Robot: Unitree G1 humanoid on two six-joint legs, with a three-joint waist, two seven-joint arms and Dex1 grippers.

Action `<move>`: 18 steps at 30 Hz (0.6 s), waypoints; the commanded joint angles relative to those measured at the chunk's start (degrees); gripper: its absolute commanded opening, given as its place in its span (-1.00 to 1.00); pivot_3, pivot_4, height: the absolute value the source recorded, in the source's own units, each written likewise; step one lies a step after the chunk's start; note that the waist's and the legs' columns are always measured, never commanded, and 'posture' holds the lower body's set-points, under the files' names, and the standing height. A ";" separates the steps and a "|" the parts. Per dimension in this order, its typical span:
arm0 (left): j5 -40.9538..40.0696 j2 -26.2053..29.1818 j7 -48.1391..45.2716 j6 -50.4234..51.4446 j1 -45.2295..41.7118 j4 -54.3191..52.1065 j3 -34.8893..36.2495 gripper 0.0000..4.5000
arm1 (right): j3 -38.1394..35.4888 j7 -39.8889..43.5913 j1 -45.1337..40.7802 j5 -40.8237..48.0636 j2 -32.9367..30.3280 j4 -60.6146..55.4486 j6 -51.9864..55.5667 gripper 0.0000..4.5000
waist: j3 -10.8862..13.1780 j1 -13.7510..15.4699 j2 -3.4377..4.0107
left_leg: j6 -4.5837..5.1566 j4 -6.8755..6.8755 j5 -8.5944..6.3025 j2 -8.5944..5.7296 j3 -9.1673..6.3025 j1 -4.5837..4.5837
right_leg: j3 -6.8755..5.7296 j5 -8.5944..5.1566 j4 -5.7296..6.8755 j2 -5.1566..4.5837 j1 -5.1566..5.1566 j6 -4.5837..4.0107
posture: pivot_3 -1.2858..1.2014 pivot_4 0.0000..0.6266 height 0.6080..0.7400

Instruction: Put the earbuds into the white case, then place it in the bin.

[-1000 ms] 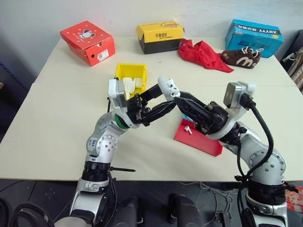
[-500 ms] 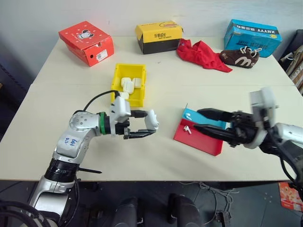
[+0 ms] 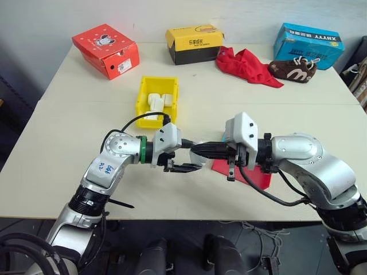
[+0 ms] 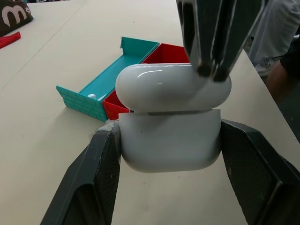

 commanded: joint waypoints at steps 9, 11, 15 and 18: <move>-1.22 1.47 0.36 -1.12 2.64 -5.74 3.83 0.23 | -13.03 2.84 11.77 4.68 -4.88 -1.55 1.96 -0.99 | 0.04 0.10 -0.07 | 0.03 0.02 0.01 0.02 0.00 0.03 | 0.01 0.01 -0.01 0.02 0.05 0.03 | 0.03 -0.52 1.00; -1.90 2.59 -0.53 -1.12 3.94 -6.26 4.87 0.23 | -18.40 2.27 15.43 8.83 -3.91 -2.88 2.49 -0.99 | 0.04 0.11 -0.07 | 0.00 0.02 0.02 0.05 -0.02 0.03 | 0.04 0.01 -0.01 0.01 0.06 0.03 | 0.03 -0.52 1.00; -10.53 5.48 -1.11 6.66 6.75 -7.26 13.14 0.23 | -33.86 3.31 29.49 14.64 -0.49 -4.12 -1.58 -0.92 | 0.04 0.32 -0.07 | -0.02 0.01 0.02 0.09 -0.05 0.03 | 0.10 0.01 -0.04 0.11 0.07 0.02 | 0.03 -0.52 1.00; -12.89 9.36 -1.61 11.34 7.44 -5.02 16.80 0.23 | -38.89 4.44 36.74 11.64 1.17 -5.07 -8.01 -0.60 | 0.04 0.67 -0.08 | -0.01 0.01 0.02 0.08 -0.06 0.04 | 0.14 0.02 -0.09 0.14 0.13 0.03 | 0.03 -0.52 1.00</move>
